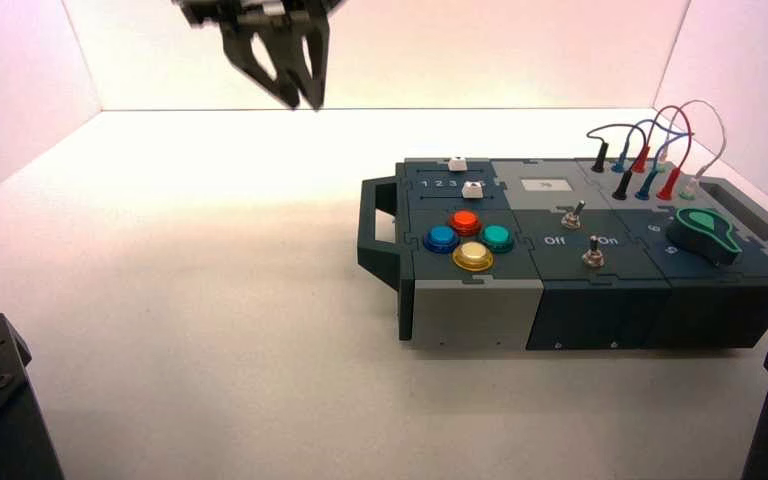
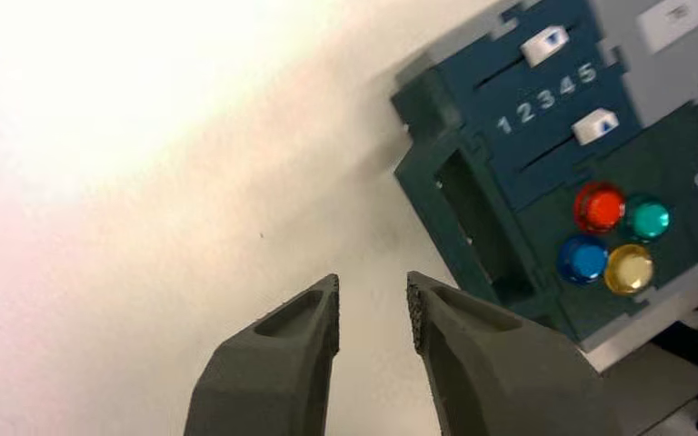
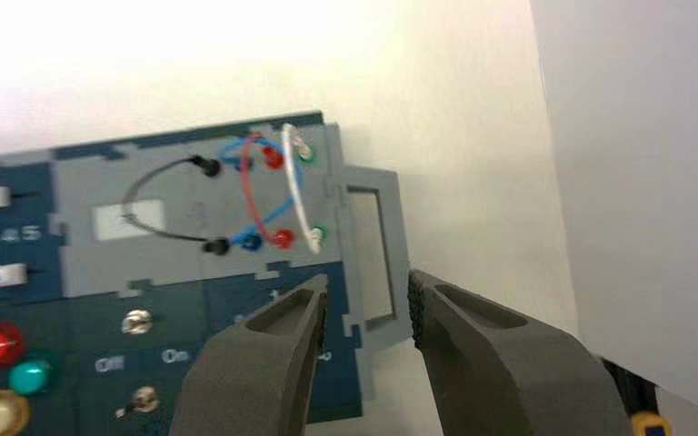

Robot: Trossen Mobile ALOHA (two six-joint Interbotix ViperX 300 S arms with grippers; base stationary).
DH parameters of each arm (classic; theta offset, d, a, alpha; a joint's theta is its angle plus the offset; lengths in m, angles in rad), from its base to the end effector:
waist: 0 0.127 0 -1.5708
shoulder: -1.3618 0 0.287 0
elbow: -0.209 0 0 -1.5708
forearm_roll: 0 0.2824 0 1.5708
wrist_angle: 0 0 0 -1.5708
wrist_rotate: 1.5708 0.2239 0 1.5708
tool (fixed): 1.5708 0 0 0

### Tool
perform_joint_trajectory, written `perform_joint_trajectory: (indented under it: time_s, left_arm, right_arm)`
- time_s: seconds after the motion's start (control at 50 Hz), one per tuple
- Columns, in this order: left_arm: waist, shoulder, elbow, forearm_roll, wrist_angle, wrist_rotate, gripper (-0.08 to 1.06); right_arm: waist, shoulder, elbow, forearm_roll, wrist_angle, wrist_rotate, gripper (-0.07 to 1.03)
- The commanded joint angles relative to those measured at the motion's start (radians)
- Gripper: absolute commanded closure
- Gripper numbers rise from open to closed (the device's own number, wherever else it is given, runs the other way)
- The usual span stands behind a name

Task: Move the box to the left.

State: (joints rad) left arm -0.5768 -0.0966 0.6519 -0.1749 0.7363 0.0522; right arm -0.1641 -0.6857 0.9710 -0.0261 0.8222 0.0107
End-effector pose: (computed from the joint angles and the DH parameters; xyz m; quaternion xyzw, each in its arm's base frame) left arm 0.2666 -0.2047 0.0500 0.1069 0.5932 -0.2494 0.7579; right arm 0.2355 -0.0433 0.1023 0.0351 0.5247 -0.0760 0.8472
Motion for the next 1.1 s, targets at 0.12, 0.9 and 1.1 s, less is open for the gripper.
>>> perform_joint_trajectory:
  time_s: [0.12,0.9,1.1]
  left_arm:
    - [-0.008,-0.003,-0.021,-0.02,-0.038,-0.014,0.53]
    - [-0.12,0.186,-0.025,-0.086,-0.164,-0.005,0.53]
    - [-0.12,0.216,-0.04,-0.086,-0.164,-0.005,0.53]
  right_arm:
    - [-0.048,0.138,-0.083,-0.005,-0.051,-0.005,0.49]
    - [-0.118,0.506,-0.138,-0.026,-0.14,-0.008,0.54]
    - [-0.117,0.581,-0.15,-0.02,-0.143,-0.018,0.54]
